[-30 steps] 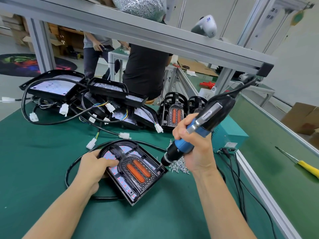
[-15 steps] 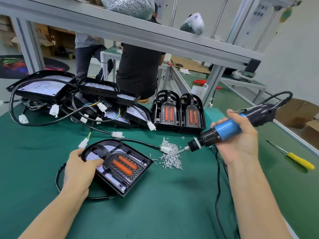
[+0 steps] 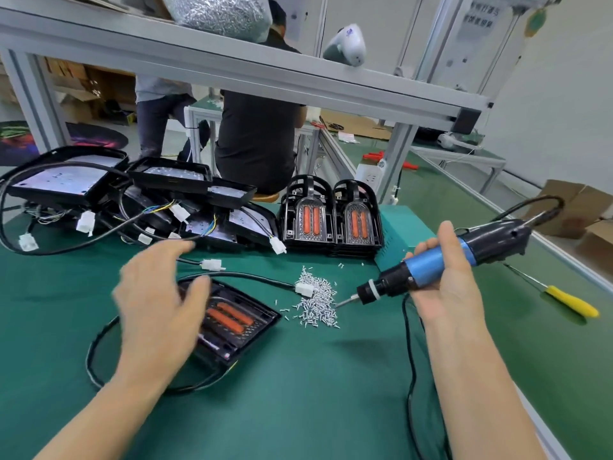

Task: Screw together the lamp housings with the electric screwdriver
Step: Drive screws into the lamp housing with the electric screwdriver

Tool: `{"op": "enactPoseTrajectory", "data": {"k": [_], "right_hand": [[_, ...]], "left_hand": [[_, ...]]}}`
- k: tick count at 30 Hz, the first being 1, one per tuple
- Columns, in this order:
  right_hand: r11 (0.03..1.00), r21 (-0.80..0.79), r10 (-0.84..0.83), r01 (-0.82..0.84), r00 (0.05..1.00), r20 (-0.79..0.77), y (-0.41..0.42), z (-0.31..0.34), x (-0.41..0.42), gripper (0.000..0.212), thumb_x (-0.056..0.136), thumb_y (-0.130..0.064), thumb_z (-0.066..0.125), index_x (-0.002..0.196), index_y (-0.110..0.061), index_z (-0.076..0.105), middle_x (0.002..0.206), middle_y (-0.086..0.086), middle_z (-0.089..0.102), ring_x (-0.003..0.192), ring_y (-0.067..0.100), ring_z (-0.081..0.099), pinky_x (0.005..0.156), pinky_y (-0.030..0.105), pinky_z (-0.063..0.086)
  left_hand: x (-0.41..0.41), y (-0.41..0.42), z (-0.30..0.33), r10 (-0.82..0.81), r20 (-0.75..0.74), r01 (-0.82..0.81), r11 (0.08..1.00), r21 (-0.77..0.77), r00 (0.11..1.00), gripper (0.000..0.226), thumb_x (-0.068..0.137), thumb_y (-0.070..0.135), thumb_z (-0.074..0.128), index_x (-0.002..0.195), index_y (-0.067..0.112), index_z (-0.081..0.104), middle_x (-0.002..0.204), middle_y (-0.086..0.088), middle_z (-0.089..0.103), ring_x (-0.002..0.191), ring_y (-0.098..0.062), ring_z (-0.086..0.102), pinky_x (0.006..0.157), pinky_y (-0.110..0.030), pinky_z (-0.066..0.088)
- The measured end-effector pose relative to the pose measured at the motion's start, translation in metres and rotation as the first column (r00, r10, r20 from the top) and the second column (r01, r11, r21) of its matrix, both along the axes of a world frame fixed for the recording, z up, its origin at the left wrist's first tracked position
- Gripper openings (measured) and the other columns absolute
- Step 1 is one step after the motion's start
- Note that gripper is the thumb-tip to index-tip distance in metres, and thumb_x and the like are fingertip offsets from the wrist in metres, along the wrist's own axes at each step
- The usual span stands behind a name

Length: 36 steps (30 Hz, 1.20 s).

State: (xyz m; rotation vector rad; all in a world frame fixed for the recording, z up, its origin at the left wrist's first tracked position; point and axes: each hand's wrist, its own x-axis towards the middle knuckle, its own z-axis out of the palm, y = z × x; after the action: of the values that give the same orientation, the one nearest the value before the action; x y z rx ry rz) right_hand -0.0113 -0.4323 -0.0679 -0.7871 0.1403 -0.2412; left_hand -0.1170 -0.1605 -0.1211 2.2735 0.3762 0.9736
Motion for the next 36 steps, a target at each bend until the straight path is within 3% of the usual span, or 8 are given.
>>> {"op": "enactPoseTrajectory", "data": {"k": [4,9,15,18,21,24,31,36], "right_hand": [[0.994,0.043,0.106,-0.104,0.994,-0.038,0.02,0.003,-0.003,0.019,0.089,-0.02,0.067,0.076,-0.019,0.052,0.055,-0.005,0.056,0.053,0.008,0.055,0.058,0.023,0.048],[0.973,0.114,0.201,-0.202,0.979,0.021,0.041,0.012,-0.014,0.019,0.079,-0.02,0.073,0.08,-0.016,0.055,0.062,-0.003,0.057,0.053,0.008,0.057,0.056,0.023,0.053],[0.952,-0.044,0.306,-0.304,0.925,0.224,0.047,0.018,-0.015,0.033,0.073,-0.021,0.07,0.104,-0.021,0.059,0.081,0.0,0.062,0.07,0.013,0.061,0.075,0.031,0.054],[0.968,-0.021,0.248,-0.249,0.946,0.21,0.053,0.017,-0.008,0.024,0.073,-0.015,0.067,0.096,-0.018,0.058,0.063,-0.001,0.055,0.055,0.012,0.053,0.062,0.027,0.049],[0.993,-0.033,0.119,-0.115,0.976,0.181,0.05,0.008,-0.004,0.016,0.083,-0.005,0.06,0.094,-0.016,0.057,0.059,-0.001,0.05,0.05,0.012,0.049,0.056,0.023,0.044],[0.999,-0.043,0.016,-0.008,0.983,0.182,0.043,-0.002,-0.004,0.019,0.086,0.002,0.056,0.094,-0.015,0.057,0.057,-0.001,0.049,0.049,0.013,0.049,0.056,0.023,0.044],[0.998,-0.05,-0.012,0.023,0.977,0.214,0.043,-0.005,-0.003,0.02,0.084,0.003,0.056,0.092,-0.015,0.057,0.056,-0.001,0.05,0.049,0.013,0.049,0.054,0.02,0.045],[0.996,-0.085,-0.01,0.027,0.979,0.206,0.044,-0.006,-0.004,0.021,0.084,0.004,0.056,0.093,-0.016,0.058,0.056,-0.001,0.05,0.05,0.013,0.049,0.055,0.023,0.045]], "left_hand": [[0.03,-0.053,0.037,-0.461,-0.18,0.491,0.847,0.202,0.869,0.06,0.078,0.057,0.047,0.128,0.025,0.053,0.126,0.01,0.053,0.126,-0.012,0.038,0.108,-0.036,0.02],[0.065,-0.083,0.041,-0.539,-0.472,0.687,0.691,0.226,0.698,0.038,0.09,0.042,0.057,0.124,0.026,0.048,0.094,0.008,0.055,0.104,-0.012,0.046,0.114,-0.039,0.003],[0.079,-0.07,0.048,-0.818,-0.364,0.832,0.528,-0.169,0.445,0.013,0.086,0.025,0.068,0.093,0.016,0.062,0.077,-0.007,0.061,0.075,-0.018,0.049,0.076,-0.033,0.039],[0.089,-0.059,0.05,-0.892,-0.335,0.824,0.422,-0.378,0.303,0.022,0.081,0.019,0.073,0.102,0.018,0.066,0.101,-0.001,0.07,0.099,-0.013,0.063,0.096,-0.031,0.045],[0.107,-0.029,0.045,-0.82,-0.383,0.702,0.566,-0.432,0.425,0.015,0.08,0.019,0.074,0.095,0.018,0.07,0.096,0.006,0.071,0.087,0.0,0.064,0.084,-0.021,0.048],[0.122,-0.008,0.023,-0.473,-0.671,0.538,0.833,-0.13,0.571,0.007,0.076,0.006,0.066,0.075,0.01,0.072,0.082,0.002,0.071,0.075,-0.005,0.065,0.075,-0.026,0.053],[0.125,-0.034,-0.016,-0.212,-0.803,0.419,0.906,0.052,0.558,0.026,0.071,0.037,0.08,0.084,0.016,0.071,0.089,0.0,0.07,0.089,-0.022,0.065,0.072,-0.028,0.047],[0.124,-0.039,-0.025,-0.14,-0.784,0.401,0.904,0.148,0.605,0.018,0.074,0.022,0.075,0.091,0.018,0.072,0.099,-0.003,0.07,0.094,-0.026,0.065,0.079,-0.032,0.052]]}}
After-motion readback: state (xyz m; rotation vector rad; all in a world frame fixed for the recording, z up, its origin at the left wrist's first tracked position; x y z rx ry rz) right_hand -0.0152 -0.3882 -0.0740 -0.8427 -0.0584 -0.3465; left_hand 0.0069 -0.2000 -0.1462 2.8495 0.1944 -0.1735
